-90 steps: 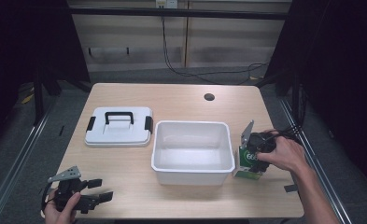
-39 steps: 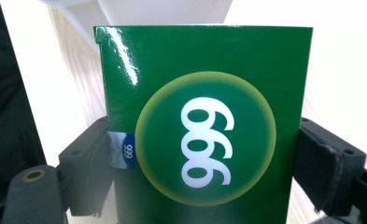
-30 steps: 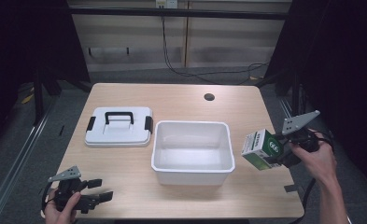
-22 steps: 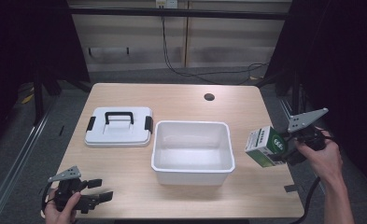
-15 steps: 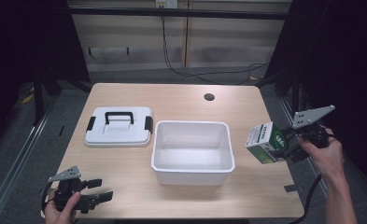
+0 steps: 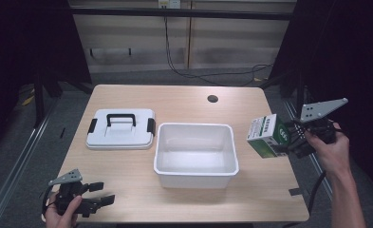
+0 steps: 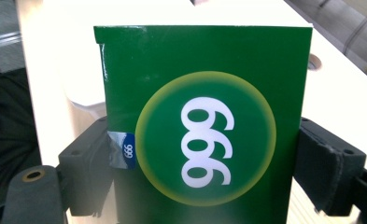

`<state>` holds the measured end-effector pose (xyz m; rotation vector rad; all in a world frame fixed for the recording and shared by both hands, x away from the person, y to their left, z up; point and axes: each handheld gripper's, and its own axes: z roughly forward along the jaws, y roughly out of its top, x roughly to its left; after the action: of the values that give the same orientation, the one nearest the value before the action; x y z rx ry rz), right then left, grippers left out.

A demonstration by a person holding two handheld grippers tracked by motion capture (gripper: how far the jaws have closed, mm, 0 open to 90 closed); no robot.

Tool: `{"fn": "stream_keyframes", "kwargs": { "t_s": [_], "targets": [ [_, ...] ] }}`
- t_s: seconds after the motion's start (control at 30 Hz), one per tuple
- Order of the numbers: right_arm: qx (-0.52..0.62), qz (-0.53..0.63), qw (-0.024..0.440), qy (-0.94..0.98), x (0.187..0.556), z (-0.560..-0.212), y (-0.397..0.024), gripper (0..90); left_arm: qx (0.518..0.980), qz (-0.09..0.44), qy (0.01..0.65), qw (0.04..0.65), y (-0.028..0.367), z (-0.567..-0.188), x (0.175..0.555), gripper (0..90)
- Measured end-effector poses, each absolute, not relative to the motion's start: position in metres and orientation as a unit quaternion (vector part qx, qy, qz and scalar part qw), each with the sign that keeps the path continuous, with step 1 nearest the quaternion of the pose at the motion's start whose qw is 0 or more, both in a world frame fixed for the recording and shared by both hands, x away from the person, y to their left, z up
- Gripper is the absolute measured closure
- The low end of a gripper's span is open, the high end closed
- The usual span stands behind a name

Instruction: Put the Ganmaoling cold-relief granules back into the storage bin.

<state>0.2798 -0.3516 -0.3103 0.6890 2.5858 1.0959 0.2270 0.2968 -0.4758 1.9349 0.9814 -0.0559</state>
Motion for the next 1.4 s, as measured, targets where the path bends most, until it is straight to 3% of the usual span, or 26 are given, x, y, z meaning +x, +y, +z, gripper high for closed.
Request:
{"fn": "stream_keyframes", "kwargs": {
  "t_s": [0.43,1.4],
  "targets": [
    [0.194,0.393,0.133,0.889,0.287,-0.287,-0.321,15.9,0.789,-0.024,0.399,0.467,0.297,-0.476,0.227,16.8],
    [0.135,0.305,0.091,0.938,0.316,-0.267,-0.242,15.9,0.79,-0.025,0.397,0.467,0.297,-0.476,0.227,16.9]
  ]
}}
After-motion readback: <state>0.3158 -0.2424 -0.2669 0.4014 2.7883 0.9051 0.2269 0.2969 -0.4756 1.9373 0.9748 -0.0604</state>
